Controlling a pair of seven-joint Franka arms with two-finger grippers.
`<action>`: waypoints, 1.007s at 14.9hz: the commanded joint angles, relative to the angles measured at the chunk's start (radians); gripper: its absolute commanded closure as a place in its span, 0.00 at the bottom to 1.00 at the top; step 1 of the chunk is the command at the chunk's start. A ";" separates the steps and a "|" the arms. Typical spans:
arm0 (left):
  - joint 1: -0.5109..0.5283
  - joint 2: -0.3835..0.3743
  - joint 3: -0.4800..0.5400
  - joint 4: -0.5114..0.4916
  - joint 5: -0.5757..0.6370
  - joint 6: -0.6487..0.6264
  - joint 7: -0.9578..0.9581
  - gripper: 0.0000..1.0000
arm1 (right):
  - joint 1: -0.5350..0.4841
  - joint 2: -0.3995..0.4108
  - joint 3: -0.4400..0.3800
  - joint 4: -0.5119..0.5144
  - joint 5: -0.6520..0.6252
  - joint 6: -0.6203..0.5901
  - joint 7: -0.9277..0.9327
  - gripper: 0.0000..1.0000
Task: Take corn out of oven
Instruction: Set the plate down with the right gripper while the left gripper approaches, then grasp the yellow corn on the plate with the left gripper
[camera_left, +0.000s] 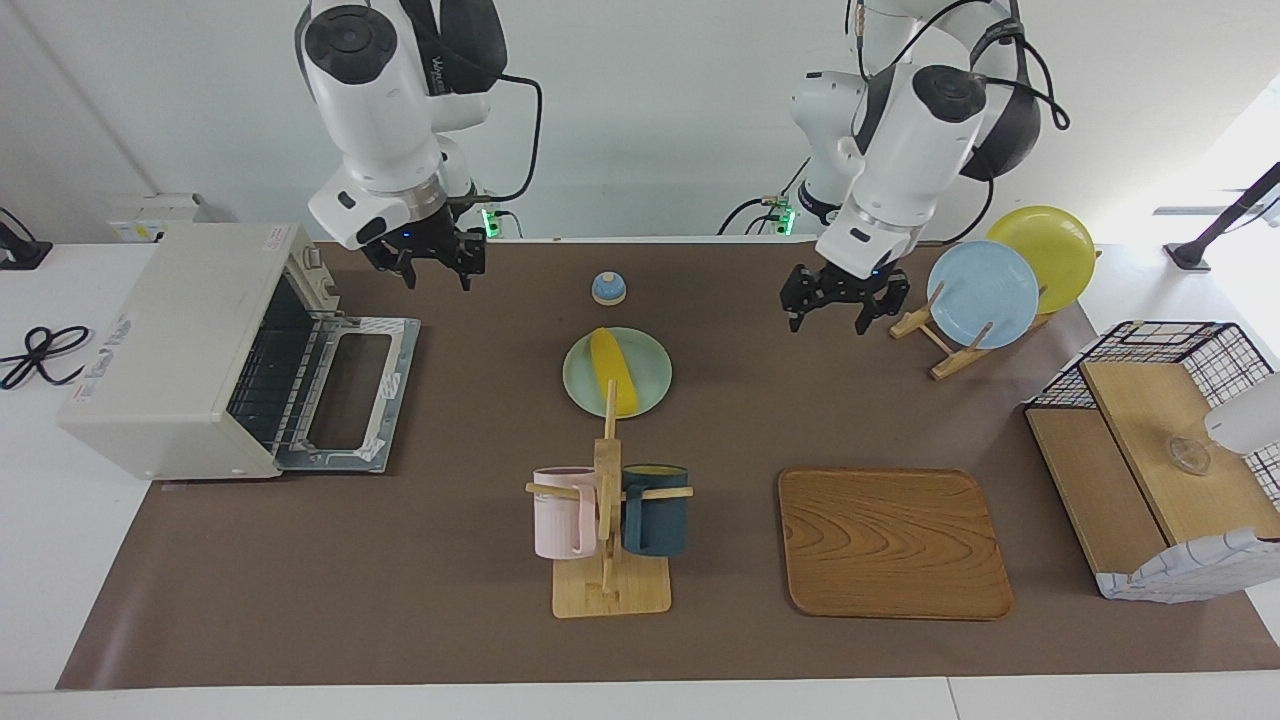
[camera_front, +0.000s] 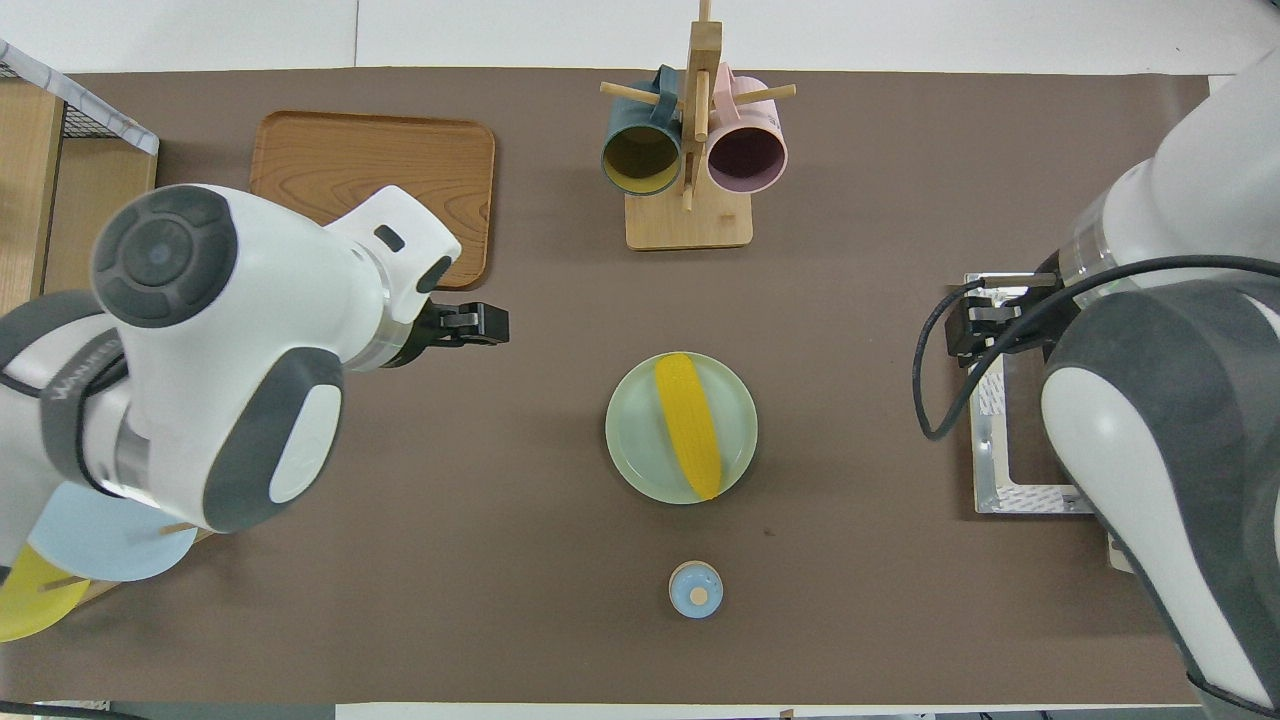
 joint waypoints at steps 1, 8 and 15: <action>-0.078 0.039 0.020 -0.009 -0.012 0.060 -0.096 0.00 | -0.059 -0.021 0.008 -0.038 0.025 0.037 -0.109 0.00; -0.244 0.162 0.020 -0.024 -0.012 0.227 -0.280 0.00 | -0.074 -0.038 -0.007 -0.042 0.039 0.017 -0.146 0.00; -0.328 0.285 0.023 -0.001 -0.004 0.323 -0.352 0.00 | -0.045 -0.064 -0.033 -0.084 0.039 0.052 -0.151 0.00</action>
